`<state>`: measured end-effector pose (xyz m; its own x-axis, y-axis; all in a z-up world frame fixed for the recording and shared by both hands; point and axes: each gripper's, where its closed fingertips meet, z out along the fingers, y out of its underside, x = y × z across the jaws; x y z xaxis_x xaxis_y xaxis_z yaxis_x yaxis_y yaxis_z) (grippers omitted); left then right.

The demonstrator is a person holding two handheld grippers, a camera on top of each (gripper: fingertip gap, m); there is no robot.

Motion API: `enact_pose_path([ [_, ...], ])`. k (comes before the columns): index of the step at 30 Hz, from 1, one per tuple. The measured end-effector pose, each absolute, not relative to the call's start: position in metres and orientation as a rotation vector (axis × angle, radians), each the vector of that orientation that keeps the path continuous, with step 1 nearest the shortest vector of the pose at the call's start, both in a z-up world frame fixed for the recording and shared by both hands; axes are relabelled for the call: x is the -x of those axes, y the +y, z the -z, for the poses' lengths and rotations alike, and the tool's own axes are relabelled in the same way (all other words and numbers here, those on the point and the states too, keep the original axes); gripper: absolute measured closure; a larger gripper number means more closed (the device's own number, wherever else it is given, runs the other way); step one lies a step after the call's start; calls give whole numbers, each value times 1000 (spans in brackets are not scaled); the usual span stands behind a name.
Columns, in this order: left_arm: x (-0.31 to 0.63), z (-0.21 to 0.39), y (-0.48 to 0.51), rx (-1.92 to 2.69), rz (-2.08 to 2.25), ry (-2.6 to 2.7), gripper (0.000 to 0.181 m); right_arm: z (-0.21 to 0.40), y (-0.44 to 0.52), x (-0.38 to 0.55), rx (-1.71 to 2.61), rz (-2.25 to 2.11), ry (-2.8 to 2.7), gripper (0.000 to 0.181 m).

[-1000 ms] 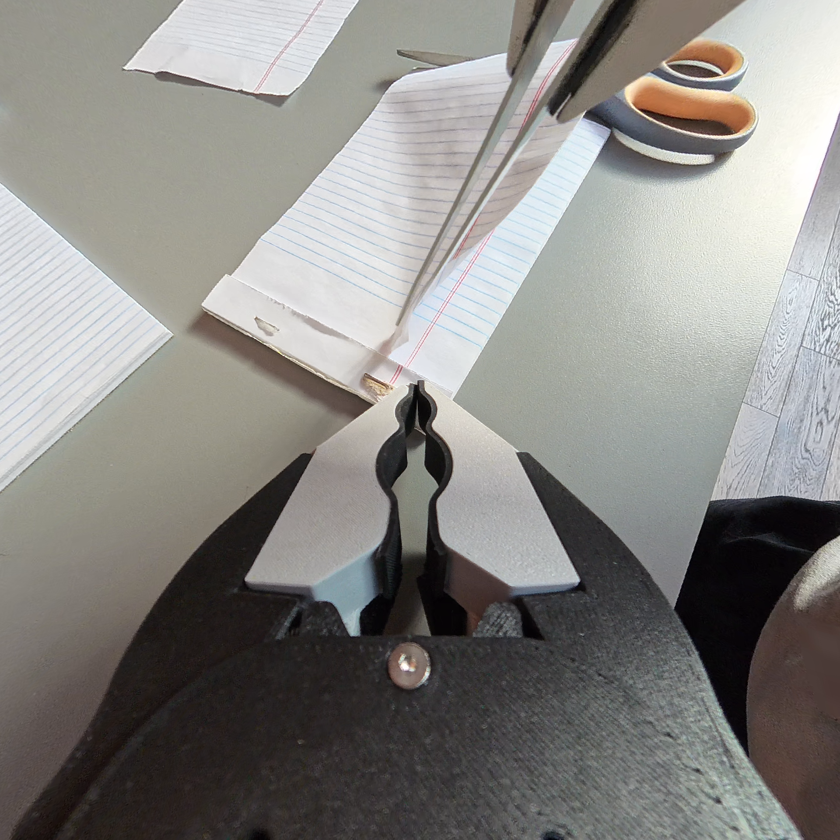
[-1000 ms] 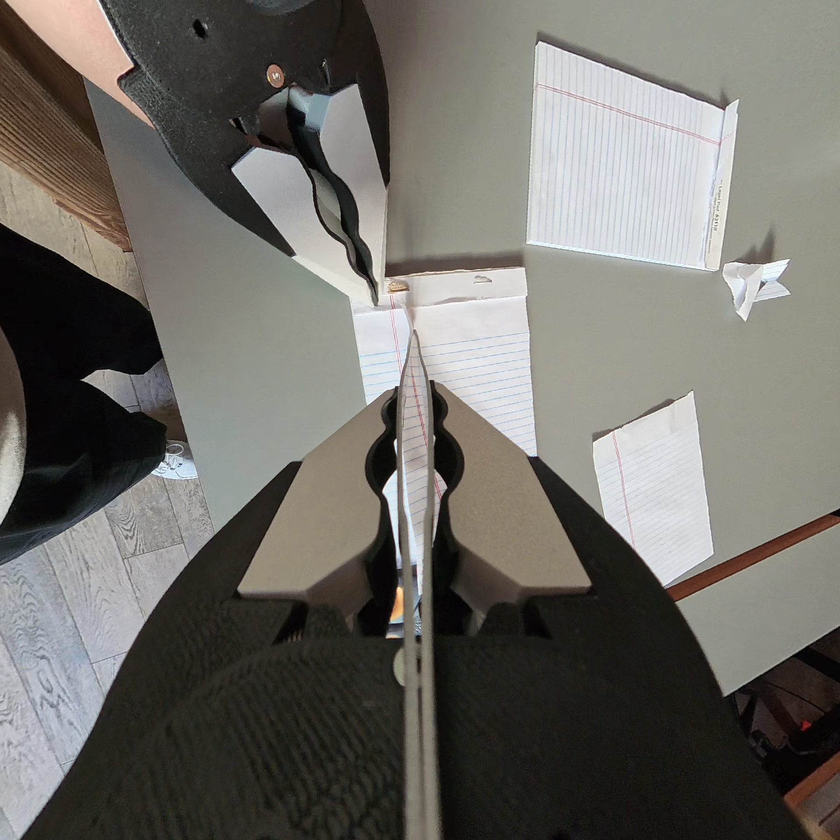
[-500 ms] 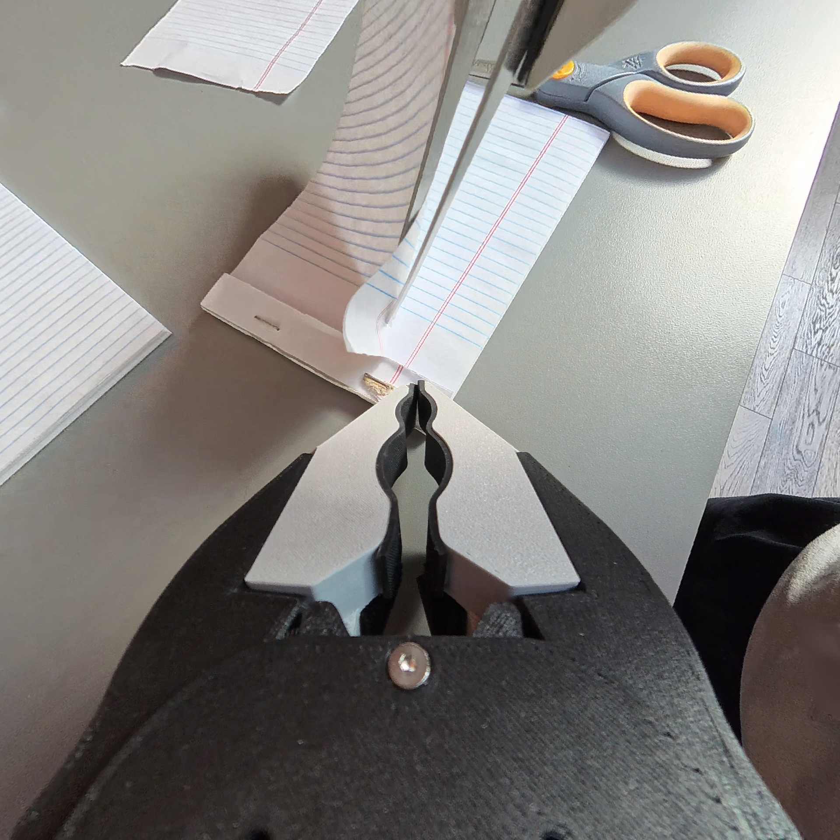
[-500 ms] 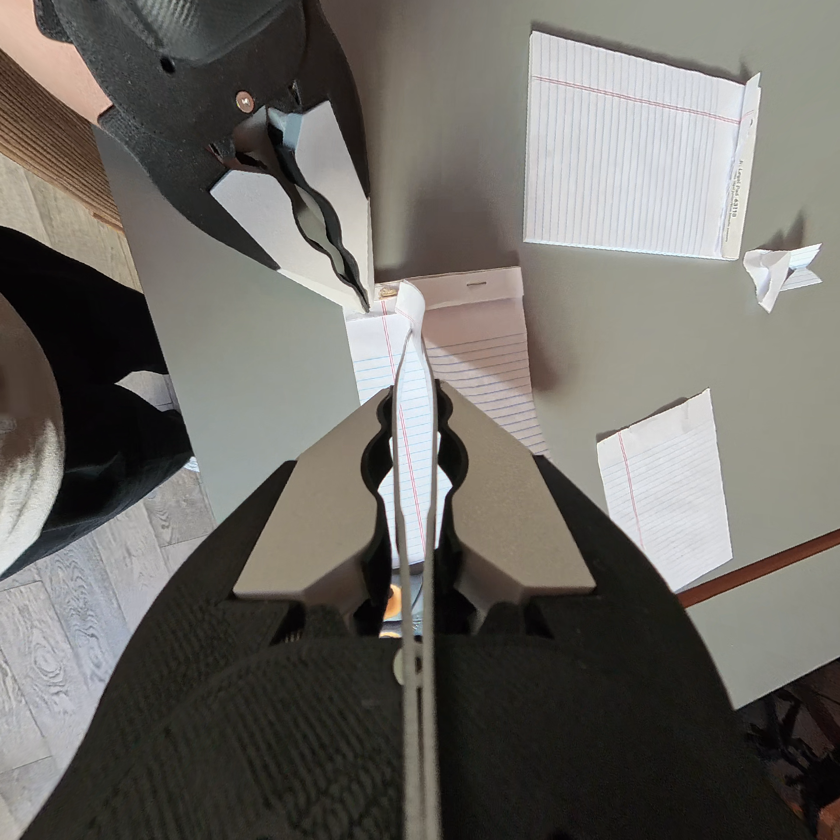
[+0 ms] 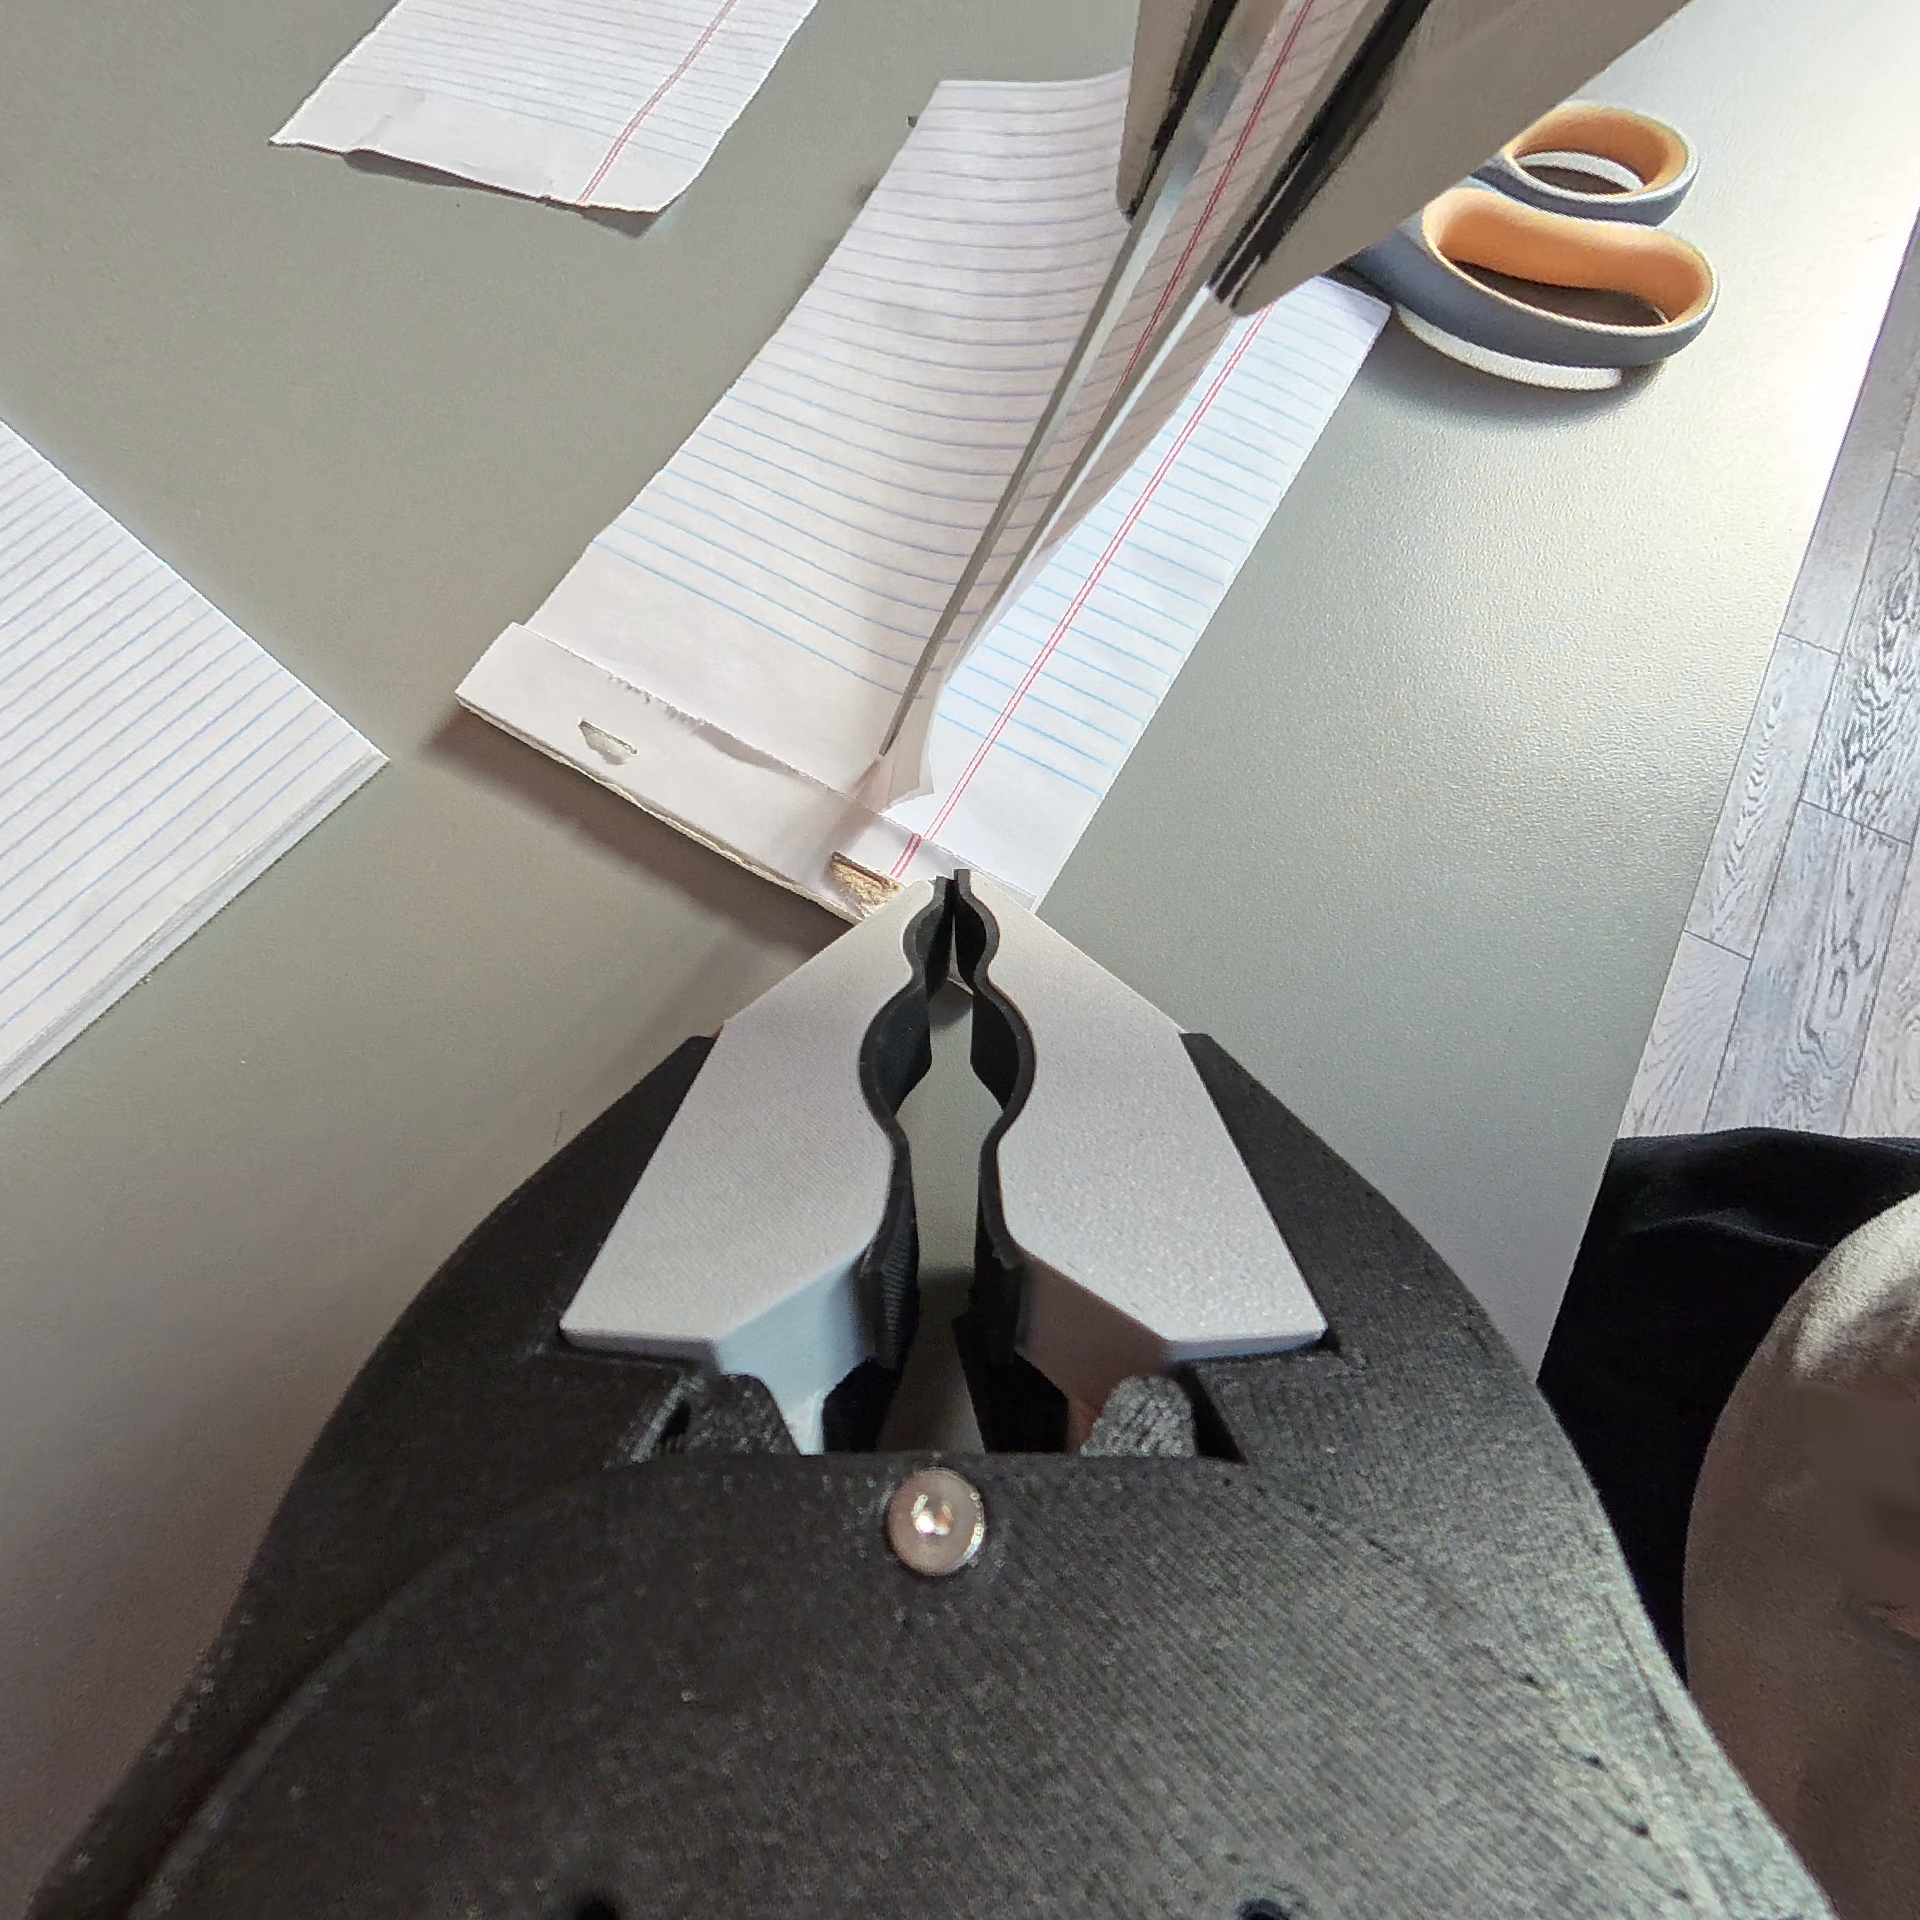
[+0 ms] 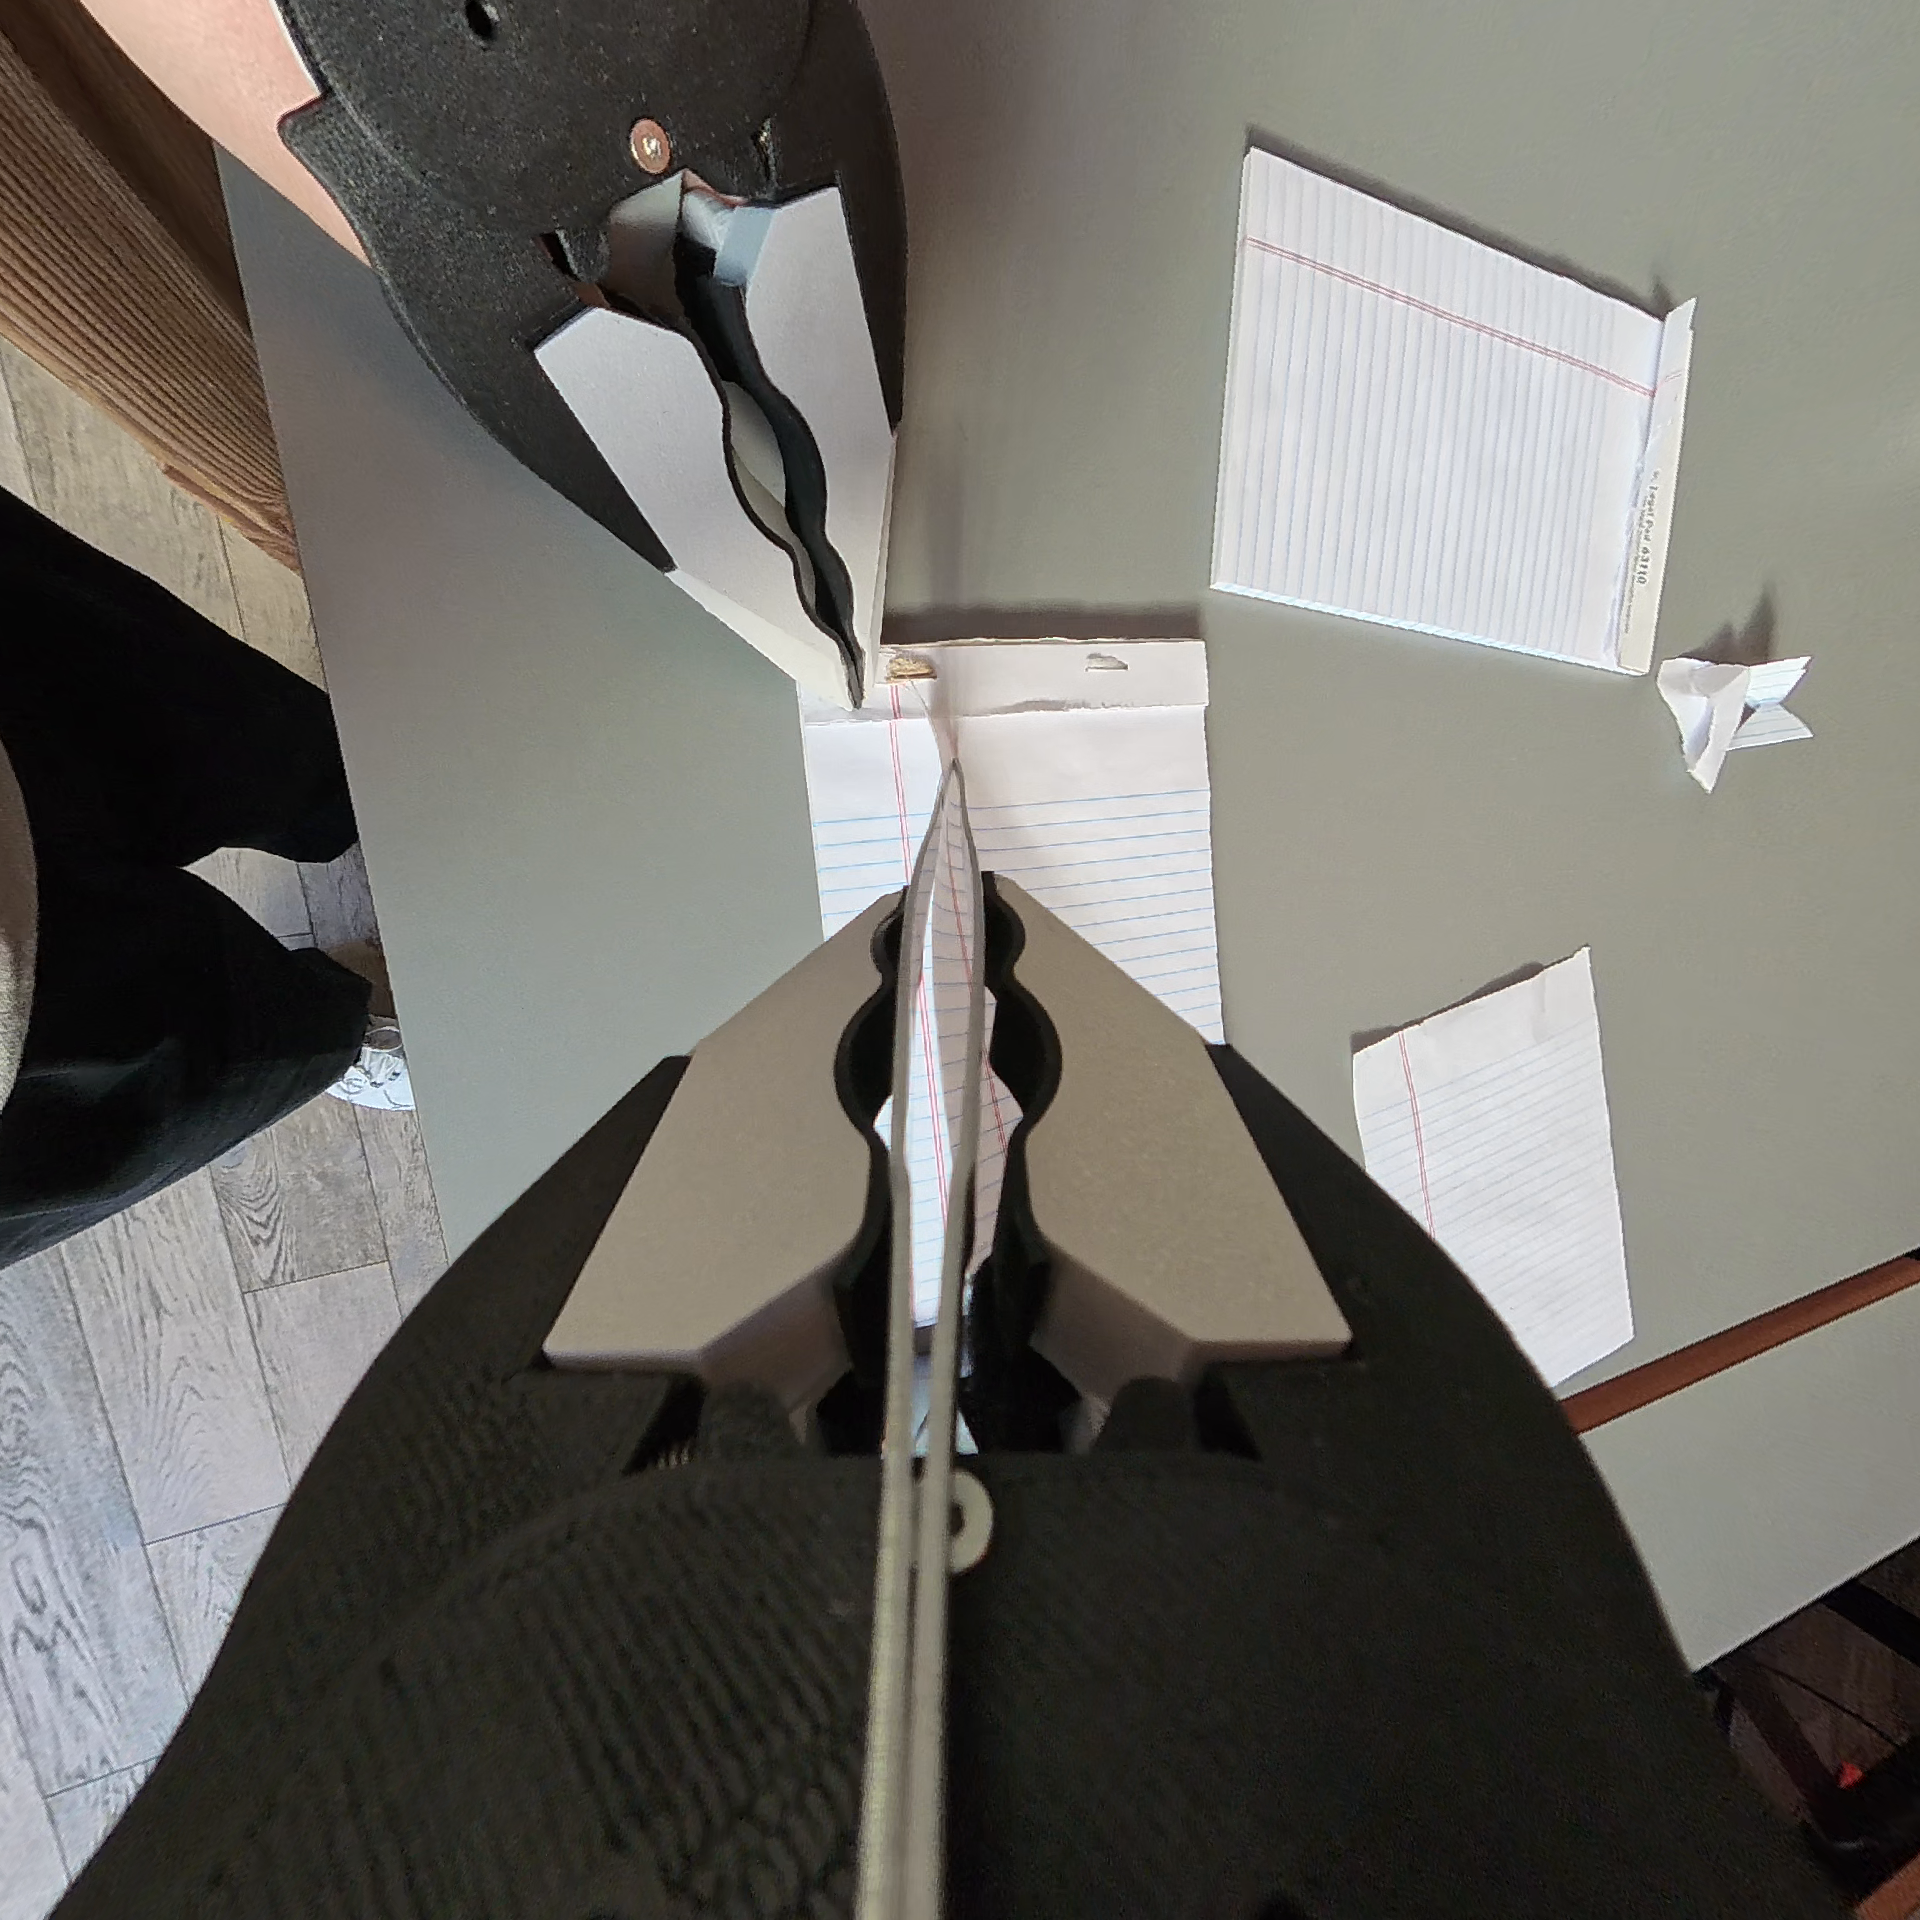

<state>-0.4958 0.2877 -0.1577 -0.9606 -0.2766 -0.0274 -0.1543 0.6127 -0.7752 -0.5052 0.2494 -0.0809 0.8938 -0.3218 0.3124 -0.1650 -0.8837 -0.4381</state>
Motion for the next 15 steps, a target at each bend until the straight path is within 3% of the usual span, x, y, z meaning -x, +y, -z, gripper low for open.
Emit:
enact_pose_path([
  [15, 496, 158, 288, 363, 1273, 2691, 181, 78, 248, 504, 2628, 487, 366, 166],
])
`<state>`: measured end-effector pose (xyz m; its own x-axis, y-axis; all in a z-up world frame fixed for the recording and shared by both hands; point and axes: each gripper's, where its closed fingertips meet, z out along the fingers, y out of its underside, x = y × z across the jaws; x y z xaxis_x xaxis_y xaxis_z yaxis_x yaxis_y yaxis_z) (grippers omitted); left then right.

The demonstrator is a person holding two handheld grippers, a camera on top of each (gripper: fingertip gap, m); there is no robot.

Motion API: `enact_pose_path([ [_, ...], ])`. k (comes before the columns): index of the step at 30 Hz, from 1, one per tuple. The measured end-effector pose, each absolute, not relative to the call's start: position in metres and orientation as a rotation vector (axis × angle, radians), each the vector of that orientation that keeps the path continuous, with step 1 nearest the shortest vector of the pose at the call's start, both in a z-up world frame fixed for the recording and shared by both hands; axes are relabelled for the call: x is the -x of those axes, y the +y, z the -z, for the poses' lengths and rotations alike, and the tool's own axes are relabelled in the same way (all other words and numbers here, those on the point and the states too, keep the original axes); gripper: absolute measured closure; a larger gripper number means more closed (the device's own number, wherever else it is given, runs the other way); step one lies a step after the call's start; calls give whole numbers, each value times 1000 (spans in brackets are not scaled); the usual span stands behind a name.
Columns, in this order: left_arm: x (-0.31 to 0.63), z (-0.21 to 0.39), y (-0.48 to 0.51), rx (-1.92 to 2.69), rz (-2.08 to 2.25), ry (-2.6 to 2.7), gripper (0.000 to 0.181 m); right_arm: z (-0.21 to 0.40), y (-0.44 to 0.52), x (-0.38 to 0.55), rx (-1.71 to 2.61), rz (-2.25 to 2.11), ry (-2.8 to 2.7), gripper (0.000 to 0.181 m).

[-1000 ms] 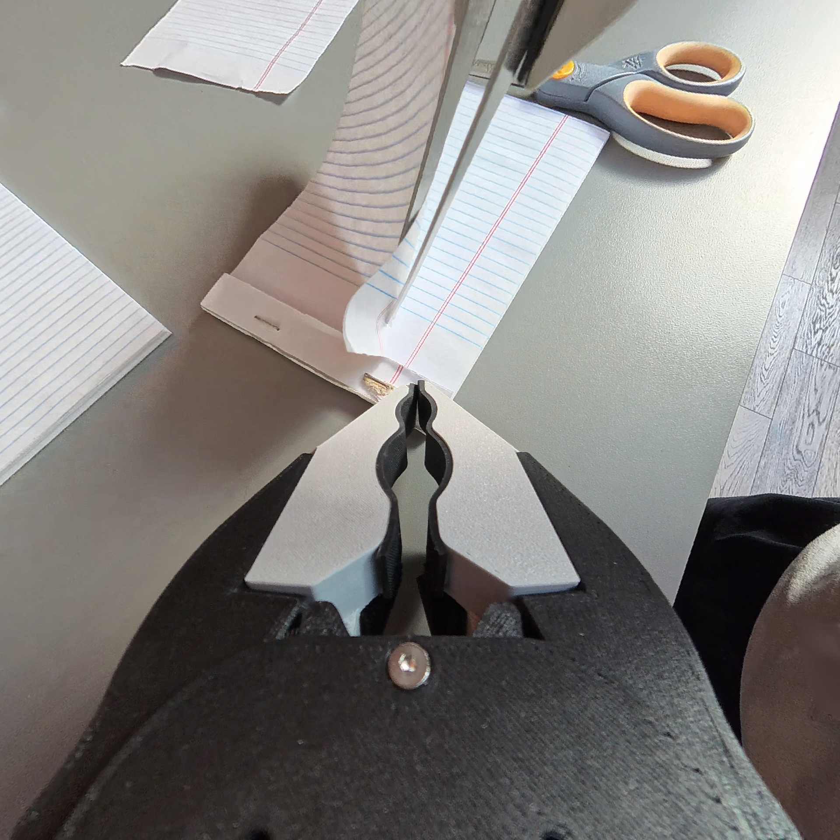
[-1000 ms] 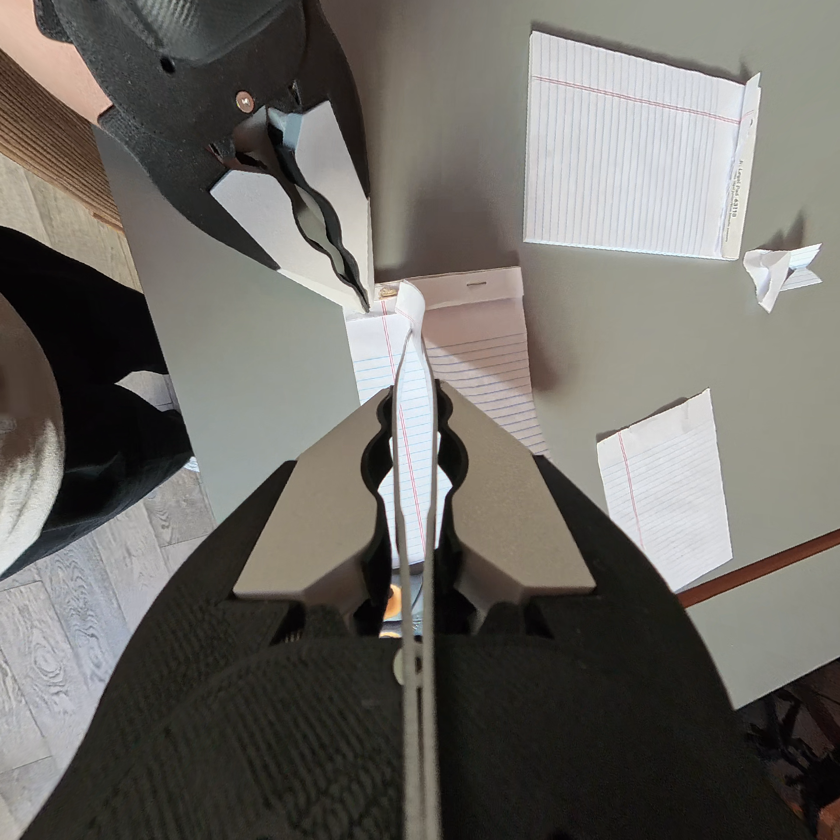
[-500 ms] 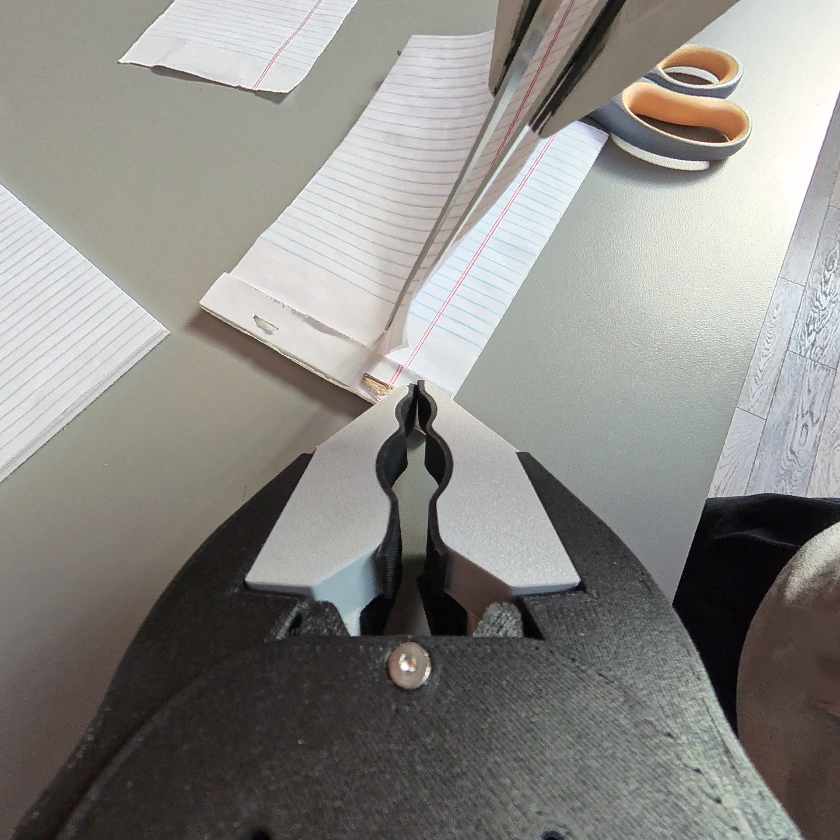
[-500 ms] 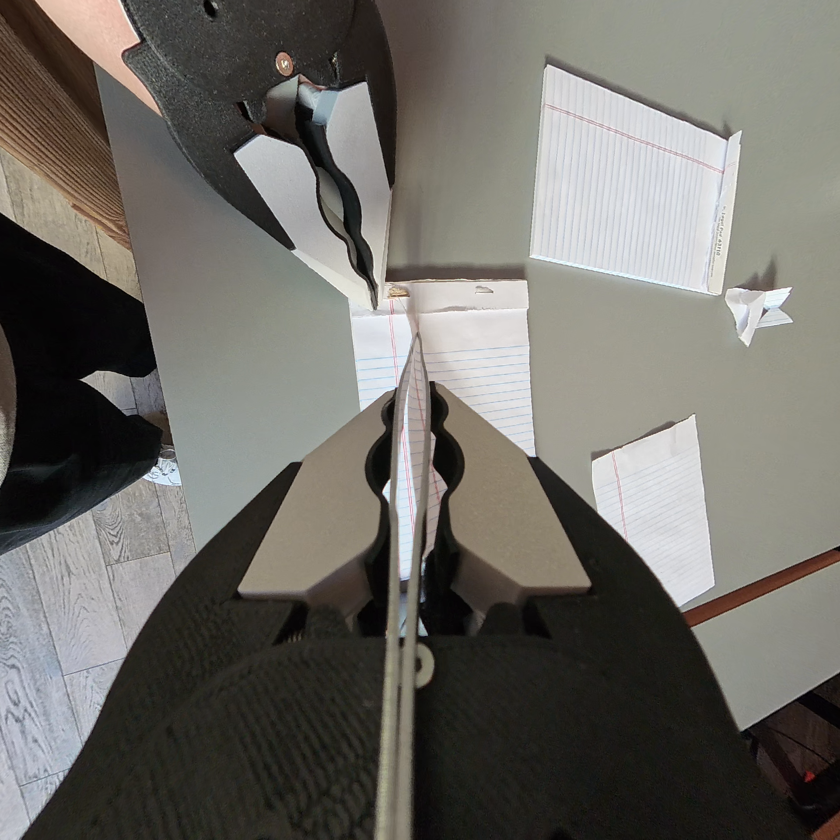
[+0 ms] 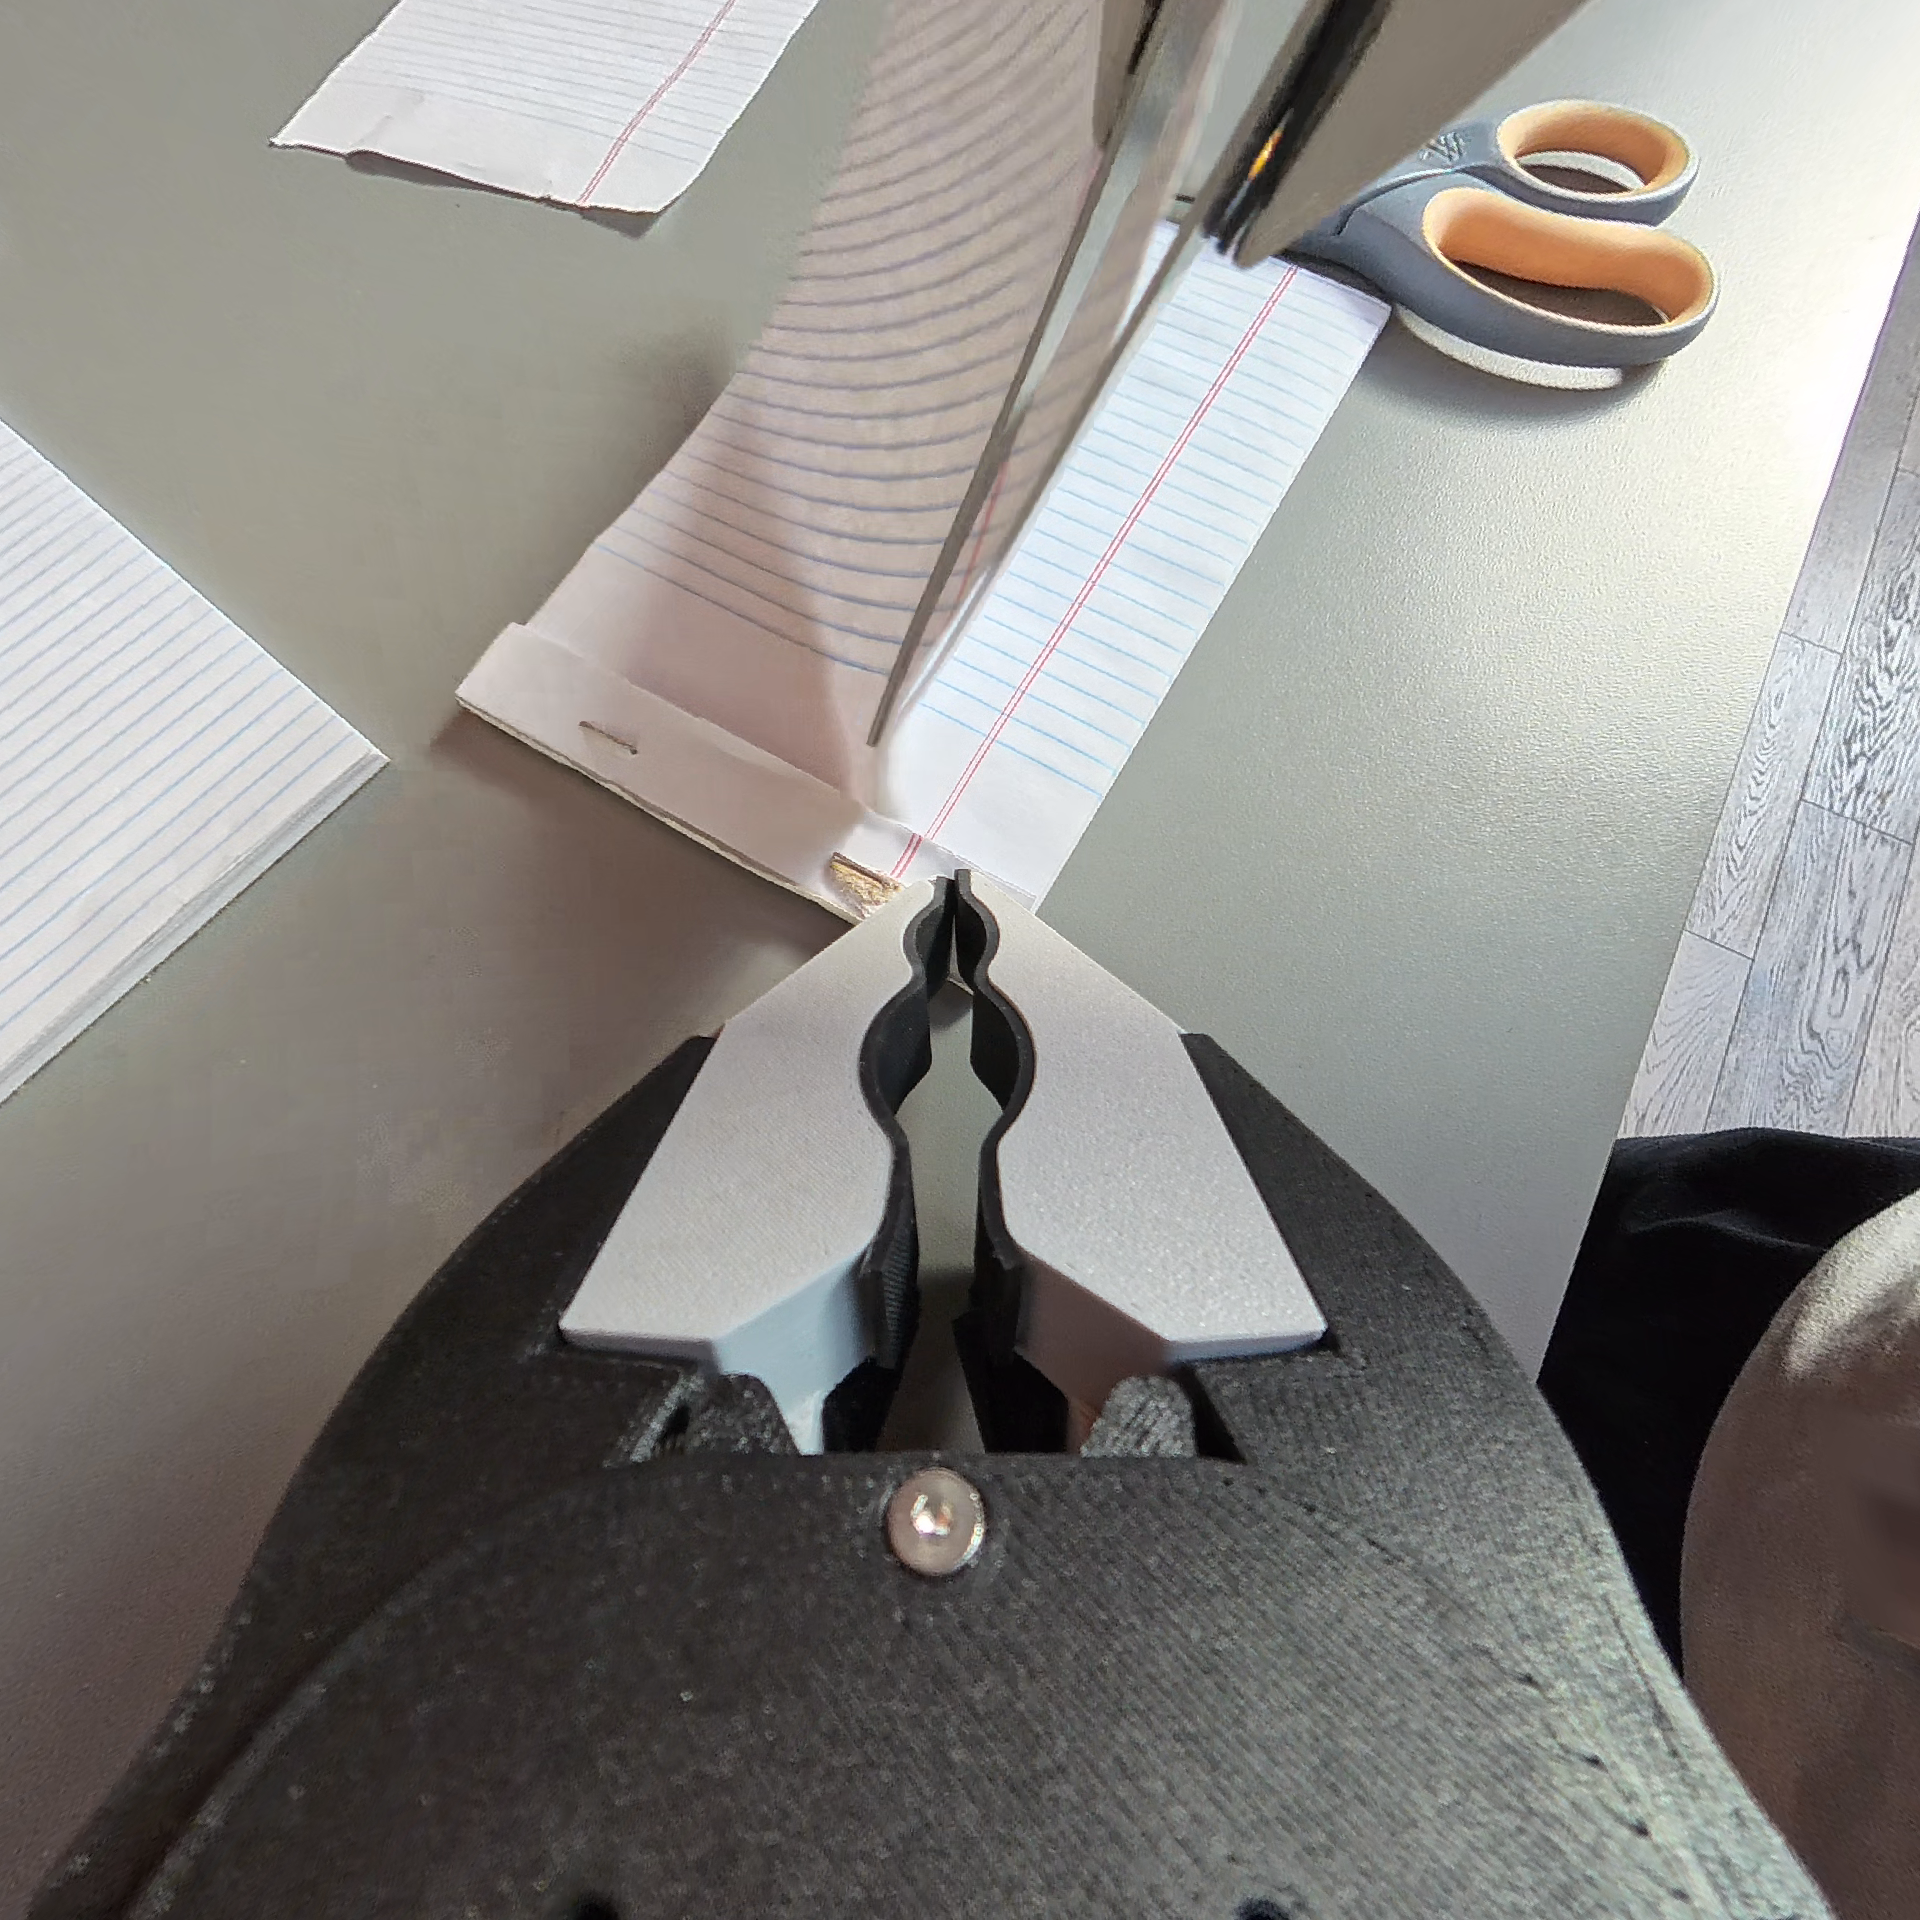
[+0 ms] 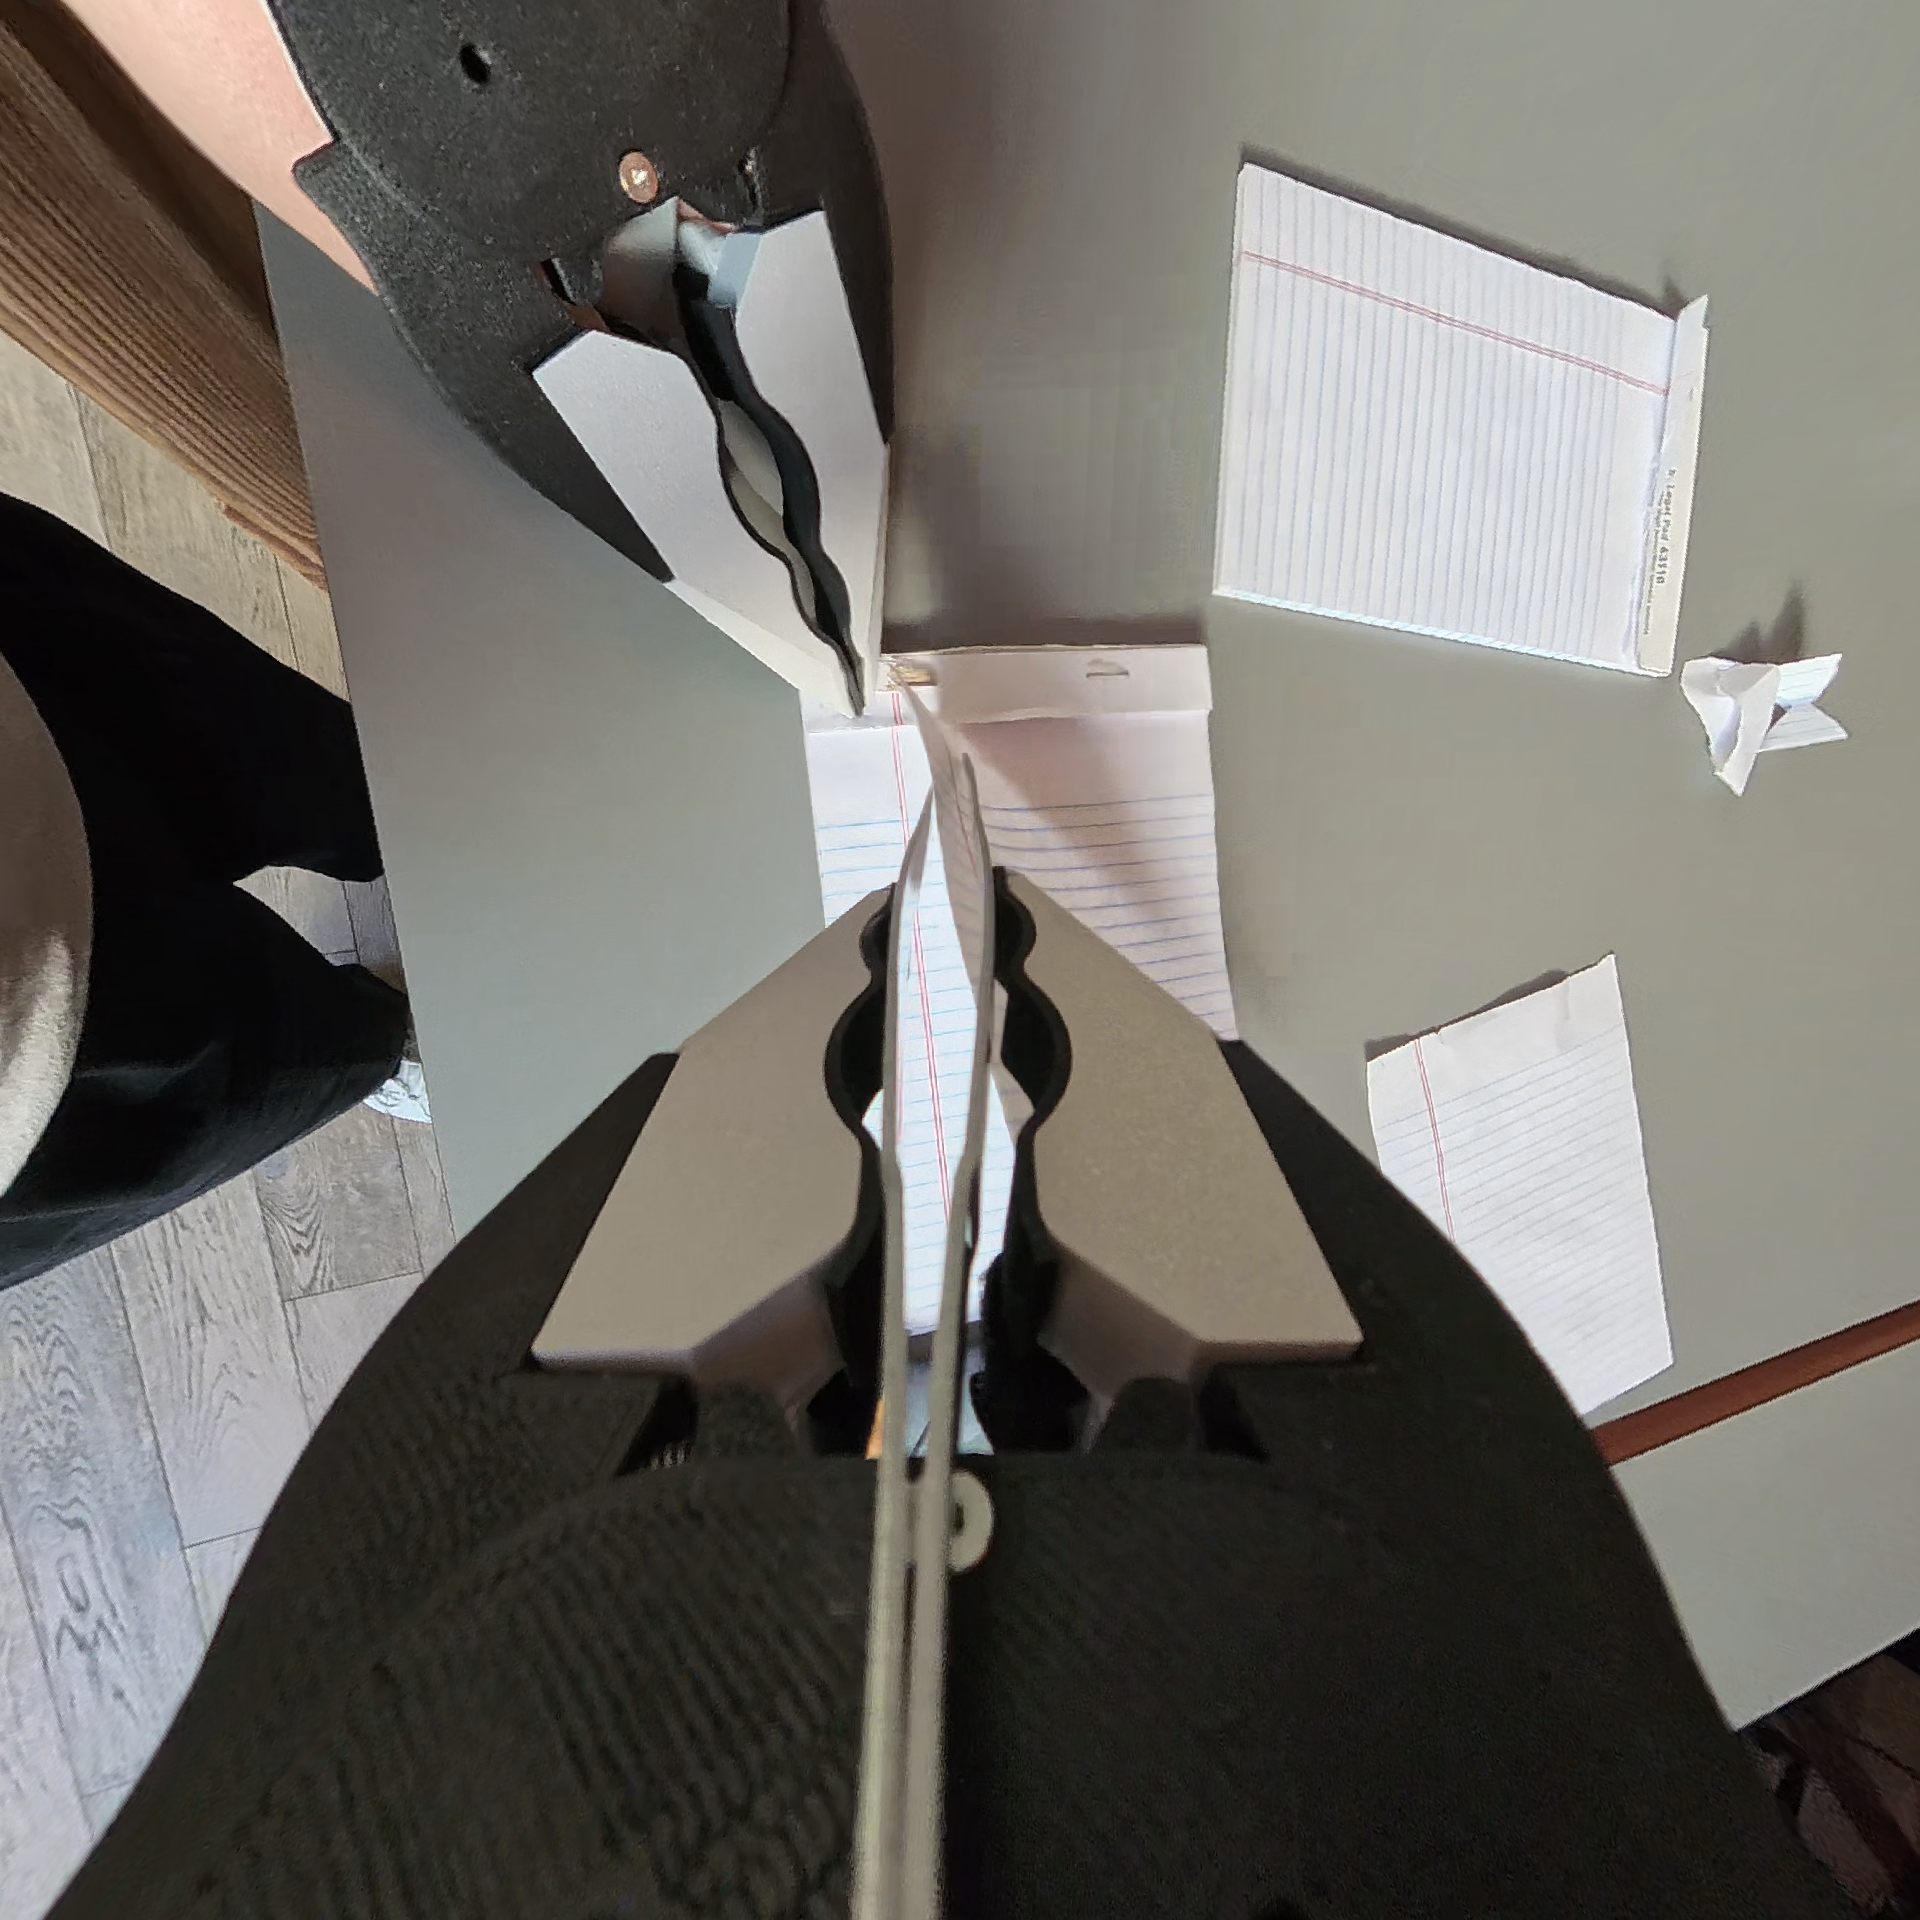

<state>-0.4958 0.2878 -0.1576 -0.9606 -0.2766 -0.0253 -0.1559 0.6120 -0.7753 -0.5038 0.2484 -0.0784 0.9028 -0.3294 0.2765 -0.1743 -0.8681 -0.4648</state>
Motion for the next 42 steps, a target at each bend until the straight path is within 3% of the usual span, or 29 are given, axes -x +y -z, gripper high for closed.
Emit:
enact_pose_path([
  [28, 496, 157, 288, 361, 1272, 2689, 181, 67, 250, 487, 2615, 400, 406, 175],
  [42, 496, 157, 288, 369, 1278, 2695, 181, 59, 245, 473, 2598, 349, 511, 165],
])
